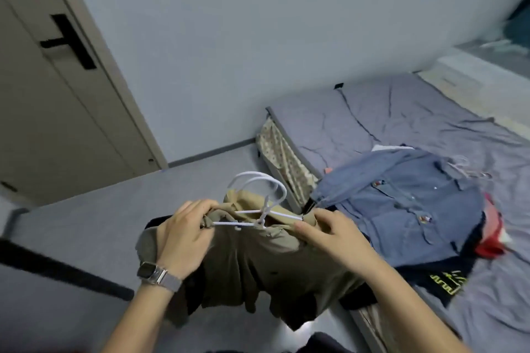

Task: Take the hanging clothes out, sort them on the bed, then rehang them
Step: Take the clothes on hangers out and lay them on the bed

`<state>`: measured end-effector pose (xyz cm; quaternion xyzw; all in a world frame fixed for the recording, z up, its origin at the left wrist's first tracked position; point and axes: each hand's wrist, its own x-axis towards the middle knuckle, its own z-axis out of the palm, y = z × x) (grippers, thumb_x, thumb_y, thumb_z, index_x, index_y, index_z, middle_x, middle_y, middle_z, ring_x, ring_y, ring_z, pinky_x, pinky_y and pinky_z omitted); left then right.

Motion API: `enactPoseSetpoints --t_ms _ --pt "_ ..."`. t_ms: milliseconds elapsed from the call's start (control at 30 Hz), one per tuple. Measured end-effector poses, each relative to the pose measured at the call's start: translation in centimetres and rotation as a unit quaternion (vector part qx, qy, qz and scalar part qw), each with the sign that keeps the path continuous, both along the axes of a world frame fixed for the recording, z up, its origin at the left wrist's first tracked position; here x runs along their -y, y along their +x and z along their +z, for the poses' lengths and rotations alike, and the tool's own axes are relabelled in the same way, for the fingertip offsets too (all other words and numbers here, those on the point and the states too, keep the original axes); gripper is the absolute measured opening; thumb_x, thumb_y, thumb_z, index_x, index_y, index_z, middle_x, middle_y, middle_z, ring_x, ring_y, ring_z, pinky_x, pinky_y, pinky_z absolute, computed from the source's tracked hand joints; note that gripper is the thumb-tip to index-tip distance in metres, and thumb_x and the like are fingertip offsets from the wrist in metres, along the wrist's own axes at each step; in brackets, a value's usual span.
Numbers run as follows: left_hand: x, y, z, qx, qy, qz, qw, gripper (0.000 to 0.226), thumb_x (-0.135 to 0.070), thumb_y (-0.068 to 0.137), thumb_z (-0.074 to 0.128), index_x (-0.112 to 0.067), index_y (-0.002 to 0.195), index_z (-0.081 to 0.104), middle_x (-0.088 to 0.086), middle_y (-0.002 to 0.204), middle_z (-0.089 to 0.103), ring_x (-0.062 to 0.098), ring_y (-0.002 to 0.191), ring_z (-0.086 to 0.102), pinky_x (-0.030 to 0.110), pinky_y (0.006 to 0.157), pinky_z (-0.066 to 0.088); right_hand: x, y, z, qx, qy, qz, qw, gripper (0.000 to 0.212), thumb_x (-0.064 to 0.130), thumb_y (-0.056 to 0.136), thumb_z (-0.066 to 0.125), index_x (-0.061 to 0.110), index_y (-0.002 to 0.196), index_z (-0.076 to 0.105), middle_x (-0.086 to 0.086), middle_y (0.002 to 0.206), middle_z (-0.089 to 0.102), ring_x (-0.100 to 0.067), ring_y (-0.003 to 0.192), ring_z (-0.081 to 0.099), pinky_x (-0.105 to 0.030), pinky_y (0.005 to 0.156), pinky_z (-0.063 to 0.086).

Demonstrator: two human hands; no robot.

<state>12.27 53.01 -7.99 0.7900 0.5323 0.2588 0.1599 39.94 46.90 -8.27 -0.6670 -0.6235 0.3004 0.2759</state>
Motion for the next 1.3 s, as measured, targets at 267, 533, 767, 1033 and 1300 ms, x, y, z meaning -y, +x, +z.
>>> enactPoseSetpoints --t_ms 267,533,767,1033,1300 --pt "-7.9 15.0 0.5 -0.011 -0.012 -0.18 0.983 0.031 -0.038 0.074 0.038 -0.035 0.096 0.06 -0.017 0.099 0.057 0.009 0.094 0.054 0.034 0.071 0.048 -0.2 12.5 -0.9 -0.059 -0.022 -0.223 0.973 0.057 0.072 0.072 0.053 0.015 0.068 0.057 0.01 0.054 0.04 -0.004 0.058 0.042 -0.035 0.068 0.032" --pt "-18.4 26.2 2.1 -0.018 -0.019 -0.296 0.955 0.011 -0.035 0.069 0.047 -0.034 0.08 0.05 -0.018 0.087 0.057 0.001 0.072 0.054 0.028 0.055 0.041 -1.8 22.6 1.5 -0.179 -0.016 -0.389 0.904 0.06 0.067 0.065 0.068 0.008 0.064 0.06 0.003 0.057 0.051 -0.01 0.058 0.044 -0.031 0.062 0.033" --pt "-23.5 37.3 4.9 -0.012 0.001 -0.367 0.93 0.017 -0.048 0.07 0.04 -0.036 0.078 0.05 -0.021 0.085 0.058 0.004 0.066 0.054 0.029 0.056 0.043 -5.1 34.5 6.0 -0.253 0.064 -0.501 0.825 0.025 0.03 0.085 0.068 0.006 0.075 0.071 -0.005 0.07 0.063 -0.018 0.068 0.052 -0.023 0.054 0.04" --pt "-25.0 48.3 4.6 -0.026 -0.002 -0.329 0.944 0.026 -0.048 0.066 0.037 -0.036 0.086 0.047 -0.023 0.094 0.055 0.005 0.065 0.055 0.027 0.054 0.039 -10.8 57.8 7.4 -0.036 0.08 -0.582 0.809 0.042 0.049 0.086 0.061 0.007 0.088 0.065 -0.008 0.08 0.064 -0.021 0.08 0.058 -0.03 0.074 0.042" --pt "-24.7 56.9 1.3 -0.066 -0.036 -0.297 0.952 0.026 -0.052 0.066 0.031 -0.042 0.086 0.045 -0.02 0.075 0.058 0.008 0.067 0.054 0.027 0.057 0.037 -12.2 57.2 -1.3 -0.021 -0.071 -0.306 0.949 0.062 0.066 0.084 0.048 0.027 0.132 0.049 0.009 0.135 0.049 -0.011 0.129 0.041 -0.033 0.112 0.03"
